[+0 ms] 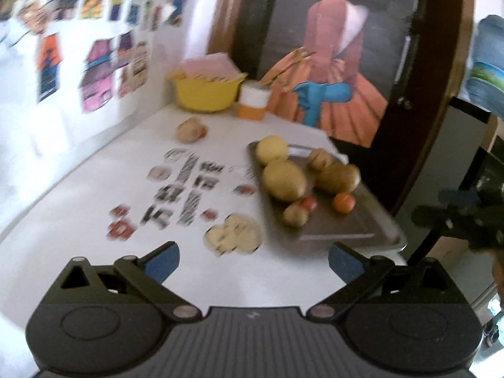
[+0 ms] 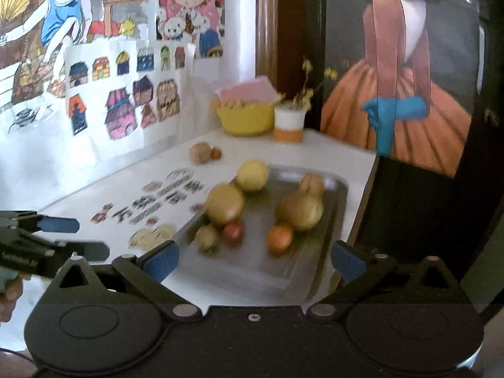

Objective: Organize fruits
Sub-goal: 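Lift both open tools away from the tray toward the last fruits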

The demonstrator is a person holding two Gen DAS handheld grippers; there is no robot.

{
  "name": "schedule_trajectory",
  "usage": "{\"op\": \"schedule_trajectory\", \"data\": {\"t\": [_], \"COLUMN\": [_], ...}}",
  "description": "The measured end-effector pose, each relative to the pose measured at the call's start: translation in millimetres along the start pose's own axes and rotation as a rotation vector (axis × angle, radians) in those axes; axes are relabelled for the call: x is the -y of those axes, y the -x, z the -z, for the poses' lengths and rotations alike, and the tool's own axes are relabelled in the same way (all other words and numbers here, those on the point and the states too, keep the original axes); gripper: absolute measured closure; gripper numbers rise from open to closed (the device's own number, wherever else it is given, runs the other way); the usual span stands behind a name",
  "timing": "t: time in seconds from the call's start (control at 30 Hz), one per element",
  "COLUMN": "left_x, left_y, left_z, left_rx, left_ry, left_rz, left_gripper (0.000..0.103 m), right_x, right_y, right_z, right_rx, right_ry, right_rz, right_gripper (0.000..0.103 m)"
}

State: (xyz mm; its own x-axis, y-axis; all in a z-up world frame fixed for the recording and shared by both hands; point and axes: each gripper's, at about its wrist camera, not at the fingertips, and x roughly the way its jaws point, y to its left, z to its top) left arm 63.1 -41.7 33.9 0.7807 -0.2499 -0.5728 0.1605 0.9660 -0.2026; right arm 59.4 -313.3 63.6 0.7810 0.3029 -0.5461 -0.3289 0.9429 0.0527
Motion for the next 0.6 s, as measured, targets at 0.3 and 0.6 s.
{"op": "schedule_trajectory", "data": {"t": [0.3, 0.6], "left_x": [-30.2, -56.4], "left_y": [26.9, 42.6], "left_z": [25.4, 17.2], "left_rx": [-0.051, -0.04], "left_ry": [0.017, 0.021], "left_rz": [-0.097, -0.159], "left_gripper": [0.001, 0.001], "right_x": [-53.8, -95.8], "right_y": [6.0, -1.3], "right_z": [22.2, -4.5], "right_rx": [-0.063, -0.039], "right_ry": [0.006, 0.108], "right_rz": [-0.065, -0.136], "right_gripper": [0.001, 0.001]}}
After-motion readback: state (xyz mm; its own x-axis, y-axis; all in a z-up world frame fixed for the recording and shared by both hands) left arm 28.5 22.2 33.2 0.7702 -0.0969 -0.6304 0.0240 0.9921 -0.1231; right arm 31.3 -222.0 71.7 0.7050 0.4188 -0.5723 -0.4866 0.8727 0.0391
